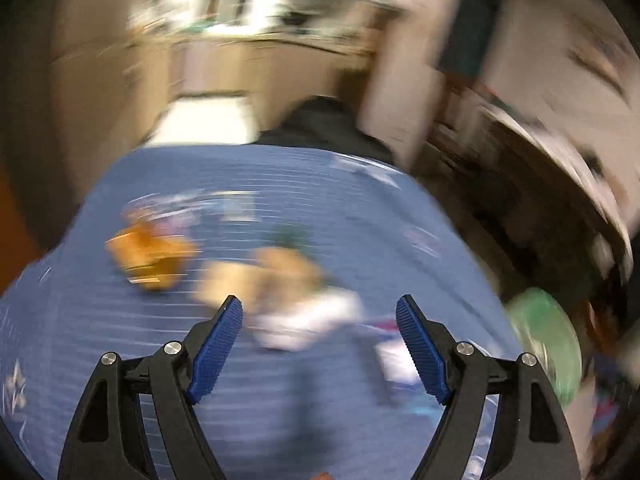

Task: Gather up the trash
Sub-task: 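Swing both open tools back toward the table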

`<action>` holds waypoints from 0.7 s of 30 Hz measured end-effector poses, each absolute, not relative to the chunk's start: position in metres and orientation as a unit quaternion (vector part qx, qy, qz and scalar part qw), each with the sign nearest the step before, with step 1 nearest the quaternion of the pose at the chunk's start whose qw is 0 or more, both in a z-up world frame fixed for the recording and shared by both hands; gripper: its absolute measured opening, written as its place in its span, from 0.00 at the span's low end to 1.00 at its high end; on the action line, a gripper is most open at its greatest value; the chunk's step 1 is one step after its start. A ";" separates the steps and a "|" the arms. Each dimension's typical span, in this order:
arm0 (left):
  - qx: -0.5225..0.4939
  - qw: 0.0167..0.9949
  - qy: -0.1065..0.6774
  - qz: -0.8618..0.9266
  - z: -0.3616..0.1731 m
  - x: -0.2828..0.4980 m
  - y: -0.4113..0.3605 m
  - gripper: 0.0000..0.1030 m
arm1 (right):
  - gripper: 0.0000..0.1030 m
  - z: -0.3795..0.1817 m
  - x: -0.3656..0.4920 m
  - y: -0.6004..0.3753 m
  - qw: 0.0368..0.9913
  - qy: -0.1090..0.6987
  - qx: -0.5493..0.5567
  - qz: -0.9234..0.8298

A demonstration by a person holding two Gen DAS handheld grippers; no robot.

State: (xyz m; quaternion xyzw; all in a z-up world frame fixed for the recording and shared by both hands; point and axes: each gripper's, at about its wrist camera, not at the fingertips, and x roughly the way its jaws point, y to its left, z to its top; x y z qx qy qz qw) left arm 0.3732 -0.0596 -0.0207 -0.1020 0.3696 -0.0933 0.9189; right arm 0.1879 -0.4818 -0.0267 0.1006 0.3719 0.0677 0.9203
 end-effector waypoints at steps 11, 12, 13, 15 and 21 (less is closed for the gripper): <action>-0.137 0.906 0.395 -0.064 -0.047 0.404 0.029 0.77 | 0.81 -0.039 0.237 -0.380 0.904 0.390 0.073 0.158; -0.118 0.911 0.385 -0.085 -0.044 0.398 0.018 0.77 | 0.81 -0.041 0.242 -0.371 0.901 0.394 0.068 0.166; -0.097 0.917 0.371 -0.106 -0.042 0.392 0.006 0.77 | 0.81 -0.044 0.248 -0.359 0.898 0.398 0.065 0.176; -0.069 0.920 0.362 -0.129 -0.044 0.386 -0.009 0.77 | 0.81 -0.048 0.258 -0.343 0.893 0.403 0.060 0.190; -0.050 0.910 0.390 -0.129 -0.062 0.396 -0.023 0.66 | 0.81 -0.063 0.287 -0.302 0.880 0.421 0.048 0.216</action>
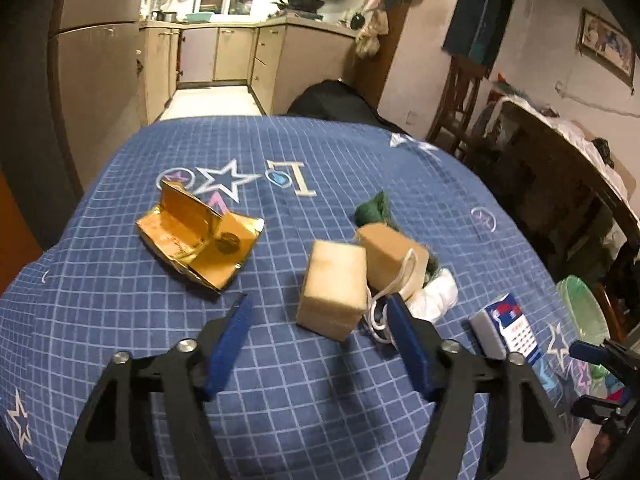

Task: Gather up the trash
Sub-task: 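Swing both open tools back toward the table, then grasp the blue-white card pack with the right tool while the left tool grasps the sponge, then carry the card pack and sponge over the green bin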

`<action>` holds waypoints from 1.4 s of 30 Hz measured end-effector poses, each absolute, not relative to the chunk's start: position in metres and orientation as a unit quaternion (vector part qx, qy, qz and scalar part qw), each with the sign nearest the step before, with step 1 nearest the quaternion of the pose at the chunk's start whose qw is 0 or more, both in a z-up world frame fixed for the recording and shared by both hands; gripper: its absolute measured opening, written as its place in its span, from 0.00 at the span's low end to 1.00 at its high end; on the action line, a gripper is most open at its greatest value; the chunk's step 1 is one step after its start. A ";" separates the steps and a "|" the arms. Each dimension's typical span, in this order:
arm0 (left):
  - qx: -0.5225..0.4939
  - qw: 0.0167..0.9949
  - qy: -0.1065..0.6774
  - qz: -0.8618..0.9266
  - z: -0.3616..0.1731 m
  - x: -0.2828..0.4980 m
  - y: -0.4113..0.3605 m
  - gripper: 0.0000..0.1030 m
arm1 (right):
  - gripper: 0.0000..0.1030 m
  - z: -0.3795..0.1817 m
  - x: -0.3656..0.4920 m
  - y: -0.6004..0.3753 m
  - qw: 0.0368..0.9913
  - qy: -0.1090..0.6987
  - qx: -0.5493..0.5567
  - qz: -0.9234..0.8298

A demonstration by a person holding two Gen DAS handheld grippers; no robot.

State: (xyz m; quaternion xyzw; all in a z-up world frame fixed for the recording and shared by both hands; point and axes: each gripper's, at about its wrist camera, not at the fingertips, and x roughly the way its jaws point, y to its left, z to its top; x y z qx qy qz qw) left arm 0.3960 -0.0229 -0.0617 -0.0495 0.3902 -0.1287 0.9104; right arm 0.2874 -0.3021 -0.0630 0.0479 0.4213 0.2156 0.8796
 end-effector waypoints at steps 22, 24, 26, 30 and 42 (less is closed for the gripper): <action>-0.082 0.903 0.410 -0.095 -0.086 0.381 -0.028 0.31 | 0.51 -0.085 0.323 -0.256 0.892 0.421 0.002 0.167; -0.081 0.904 0.407 -0.099 -0.083 0.368 -0.026 0.31 | 0.51 -0.083 0.316 -0.261 0.894 0.417 0.007 0.166; -0.076 0.906 0.405 -0.101 -0.080 0.351 -0.027 0.31 | 0.51 -0.078 0.305 -0.265 0.898 0.408 0.013 0.166; -0.073 0.911 0.391 -0.106 -0.069 0.318 -0.029 0.31 | 0.50 -0.064 0.282 -0.273 0.907 0.387 0.016 0.163; -0.039 0.924 0.333 -0.182 -0.007 0.259 -0.105 0.31 | 0.50 0.000 0.211 -0.339 0.944 0.304 0.045 0.121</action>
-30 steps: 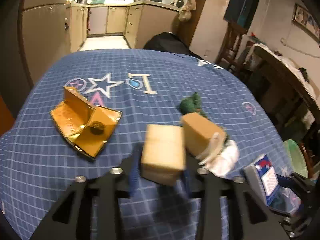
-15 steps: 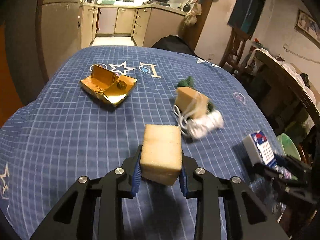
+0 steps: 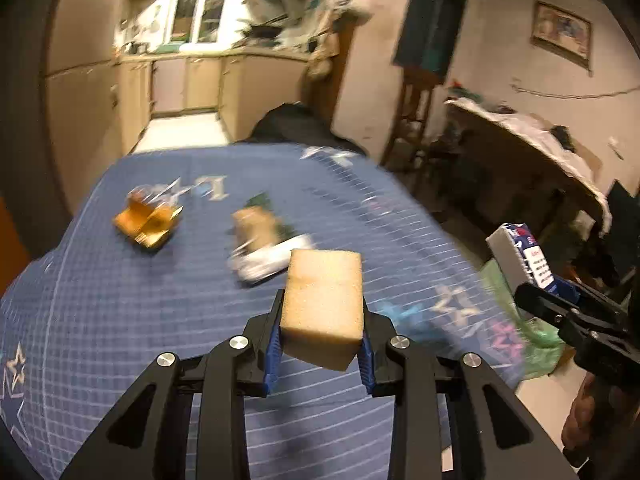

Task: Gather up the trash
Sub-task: 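Carry the card pack and sponge over the green bin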

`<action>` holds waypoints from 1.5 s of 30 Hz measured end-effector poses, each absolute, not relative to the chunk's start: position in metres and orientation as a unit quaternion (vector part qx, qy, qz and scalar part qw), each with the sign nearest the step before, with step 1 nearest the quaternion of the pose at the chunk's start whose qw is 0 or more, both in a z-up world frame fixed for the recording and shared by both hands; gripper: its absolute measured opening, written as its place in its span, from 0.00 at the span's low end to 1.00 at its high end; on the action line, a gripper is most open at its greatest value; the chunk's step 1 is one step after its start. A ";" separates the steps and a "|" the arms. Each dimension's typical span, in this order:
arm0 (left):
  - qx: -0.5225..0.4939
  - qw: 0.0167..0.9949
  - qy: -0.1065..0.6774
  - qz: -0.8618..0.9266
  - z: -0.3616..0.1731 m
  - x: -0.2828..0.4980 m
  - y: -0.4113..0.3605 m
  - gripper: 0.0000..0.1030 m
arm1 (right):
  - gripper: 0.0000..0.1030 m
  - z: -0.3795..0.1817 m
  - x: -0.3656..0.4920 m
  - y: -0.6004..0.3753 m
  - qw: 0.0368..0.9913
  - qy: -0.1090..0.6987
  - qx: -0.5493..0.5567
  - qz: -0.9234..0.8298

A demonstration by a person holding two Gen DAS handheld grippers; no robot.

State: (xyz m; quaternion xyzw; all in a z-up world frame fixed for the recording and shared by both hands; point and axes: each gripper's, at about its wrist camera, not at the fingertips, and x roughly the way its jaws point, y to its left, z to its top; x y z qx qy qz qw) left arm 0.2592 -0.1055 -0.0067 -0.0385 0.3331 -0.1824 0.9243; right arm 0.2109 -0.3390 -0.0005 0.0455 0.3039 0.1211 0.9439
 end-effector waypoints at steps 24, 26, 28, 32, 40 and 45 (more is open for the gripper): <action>0.021 0.876 0.301 -0.377 0.069 0.249 -0.406 0.31 | 0.50 0.039 0.155 -0.536 0.954 0.285 0.059 -0.067; 0.025 0.871 0.308 -0.381 0.064 0.253 -0.423 0.31 | 0.50 0.035 0.158 -0.551 0.950 0.294 0.065 -0.077; 0.029 0.865 0.321 -0.384 0.059 0.259 -0.442 0.31 | 0.50 0.032 0.160 -0.564 0.947 0.302 0.068 -0.086; 0.041 0.856 0.343 -0.386 0.044 0.276 -0.467 0.31 | 0.50 0.026 0.167 -0.589 0.938 0.324 0.079 -0.098; 0.070 0.833 0.390 -0.386 0.014 0.314 -0.505 0.31 | 0.50 0.004 0.192 -0.629 0.907 0.392 0.126 -0.087; 0.081 0.815 0.425 -0.386 -0.008 0.337 -0.526 0.31 | 0.50 -0.011 0.202 -0.639 0.890 0.429 0.138 -0.075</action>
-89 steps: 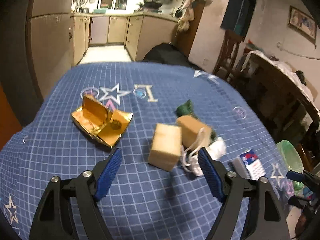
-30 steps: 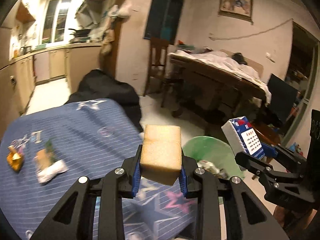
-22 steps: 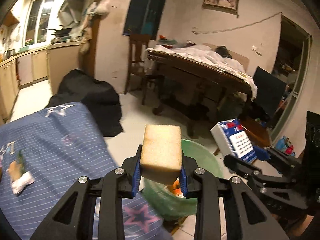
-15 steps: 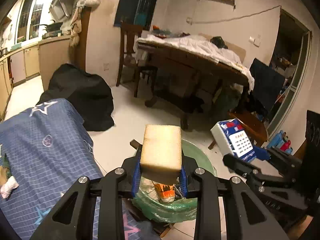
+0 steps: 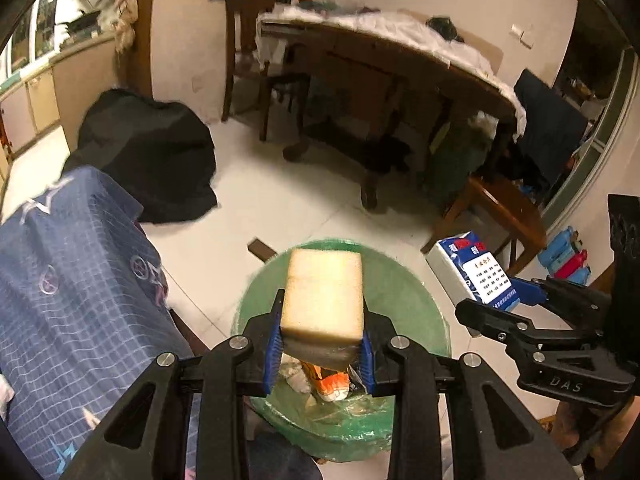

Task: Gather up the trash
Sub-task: 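Carry the card pack and sponge over the green bin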

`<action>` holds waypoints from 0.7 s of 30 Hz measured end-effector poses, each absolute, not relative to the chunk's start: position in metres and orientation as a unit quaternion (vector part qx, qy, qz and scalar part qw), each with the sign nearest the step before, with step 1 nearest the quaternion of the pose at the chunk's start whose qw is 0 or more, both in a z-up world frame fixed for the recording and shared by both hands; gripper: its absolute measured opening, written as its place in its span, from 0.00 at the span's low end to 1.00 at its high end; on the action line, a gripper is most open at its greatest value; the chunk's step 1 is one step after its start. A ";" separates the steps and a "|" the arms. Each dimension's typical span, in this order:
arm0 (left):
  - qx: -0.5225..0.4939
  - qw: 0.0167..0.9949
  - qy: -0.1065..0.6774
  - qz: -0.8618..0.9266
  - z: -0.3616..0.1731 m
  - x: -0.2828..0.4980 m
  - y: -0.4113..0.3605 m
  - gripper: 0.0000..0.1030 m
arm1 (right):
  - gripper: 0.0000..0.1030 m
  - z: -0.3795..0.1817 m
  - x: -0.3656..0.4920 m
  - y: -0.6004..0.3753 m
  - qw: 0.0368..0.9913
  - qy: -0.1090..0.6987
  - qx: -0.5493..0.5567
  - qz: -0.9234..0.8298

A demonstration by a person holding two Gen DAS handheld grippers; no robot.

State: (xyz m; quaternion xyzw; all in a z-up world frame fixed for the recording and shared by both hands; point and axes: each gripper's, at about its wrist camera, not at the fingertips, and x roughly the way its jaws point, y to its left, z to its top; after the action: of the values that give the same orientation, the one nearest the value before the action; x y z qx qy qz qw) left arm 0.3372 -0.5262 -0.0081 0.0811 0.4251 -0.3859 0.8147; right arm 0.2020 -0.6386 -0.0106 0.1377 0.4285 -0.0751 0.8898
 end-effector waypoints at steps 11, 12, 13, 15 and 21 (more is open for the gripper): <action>0.089 0.806 0.457 -0.366 -0.056 0.363 -0.539 0.31 | 0.50 -0.032 0.214 -0.651 0.877 0.453 0.145 -0.066; 0.089 0.806 0.457 -0.366 -0.057 0.364 -0.539 0.31 | 0.50 -0.032 0.216 -0.653 0.877 0.453 0.145 -0.066; 0.089 0.806 0.457 -0.367 -0.058 0.365 -0.540 0.31 | 0.50 -0.033 0.217 -0.654 0.876 0.455 0.145 -0.066; 0.088 0.806 0.456 -0.368 -0.058 0.366 -0.540 0.31 | 0.50 -0.034 0.217 -0.653 0.876 0.456 0.144 -0.067; 0.089 0.806 0.454 -0.368 -0.057 0.366 -0.541 0.31 | 0.50 -0.038 0.219 -0.659 0.873 0.459 0.147 -0.069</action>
State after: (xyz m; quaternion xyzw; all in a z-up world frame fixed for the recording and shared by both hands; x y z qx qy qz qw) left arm 0.3656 -0.5411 -0.0575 0.0885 0.4543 -0.3682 0.8063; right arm 0.2189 -0.6590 -0.0379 0.1466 0.4592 -0.0686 0.8735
